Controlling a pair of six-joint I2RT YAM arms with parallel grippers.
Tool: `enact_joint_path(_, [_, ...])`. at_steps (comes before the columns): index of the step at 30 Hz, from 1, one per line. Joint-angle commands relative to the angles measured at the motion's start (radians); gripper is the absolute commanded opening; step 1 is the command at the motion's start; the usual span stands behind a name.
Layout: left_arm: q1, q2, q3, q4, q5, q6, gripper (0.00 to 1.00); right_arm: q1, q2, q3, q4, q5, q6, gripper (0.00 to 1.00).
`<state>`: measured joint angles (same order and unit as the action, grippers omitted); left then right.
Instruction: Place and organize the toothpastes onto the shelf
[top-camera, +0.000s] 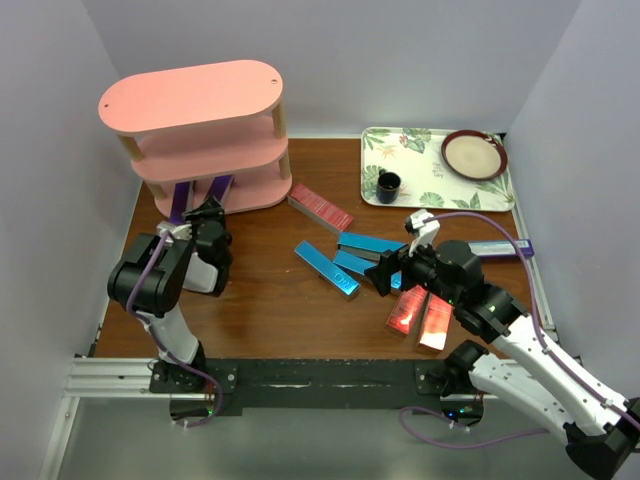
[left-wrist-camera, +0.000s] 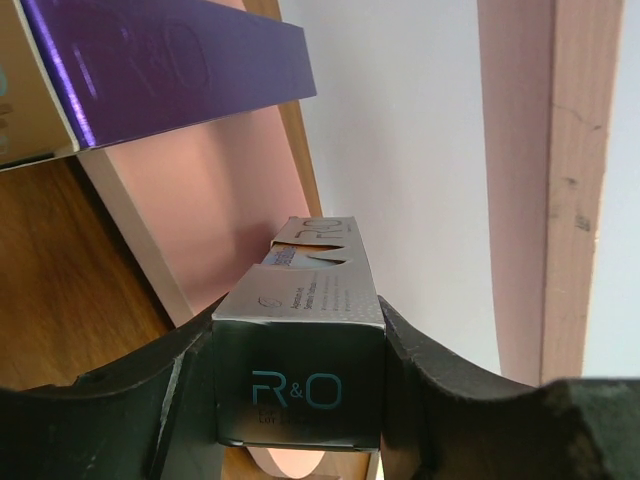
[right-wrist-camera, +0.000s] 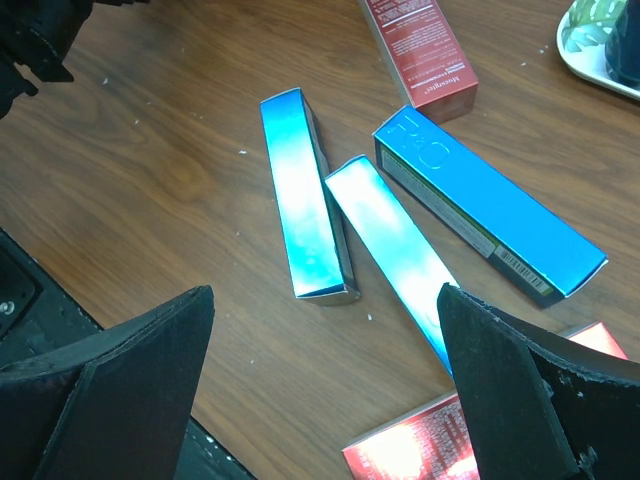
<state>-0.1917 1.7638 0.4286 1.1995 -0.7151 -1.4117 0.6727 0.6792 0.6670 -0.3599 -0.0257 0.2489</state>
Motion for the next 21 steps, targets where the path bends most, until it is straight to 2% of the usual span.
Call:
enact_joint_path(1, [-0.006, 0.016, -0.007, 0.100, -0.070, -0.016, 0.57, -0.001, -0.012, 0.002, 0.004, -0.025, -0.010, 0.99])
enact_joint_path(3, [-0.006, 0.020, -0.024, 0.126, -0.078, -0.012, 0.61, -0.001, -0.012, 0.000, 0.004, -0.026, -0.010, 0.99])
enact_joint_path(10, [-0.006, -0.001, -0.051, 0.098, -0.050, -0.007, 0.83, -0.001, -0.012, 0.002, 0.004, -0.037, -0.011, 0.99])
enact_joint_path(16, [-0.006, -0.013, -0.082, 0.077, 0.032, 0.005, 0.93, -0.001, -0.018, 0.000, 0.003, -0.040, -0.010, 0.99])
enact_joint_path(21, [-0.006, -0.023, -0.093, 0.064, 0.077, 0.022, 0.96, -0.001, -0.021, -0.001, 0.004, -0.045, -0.010, 0.98])
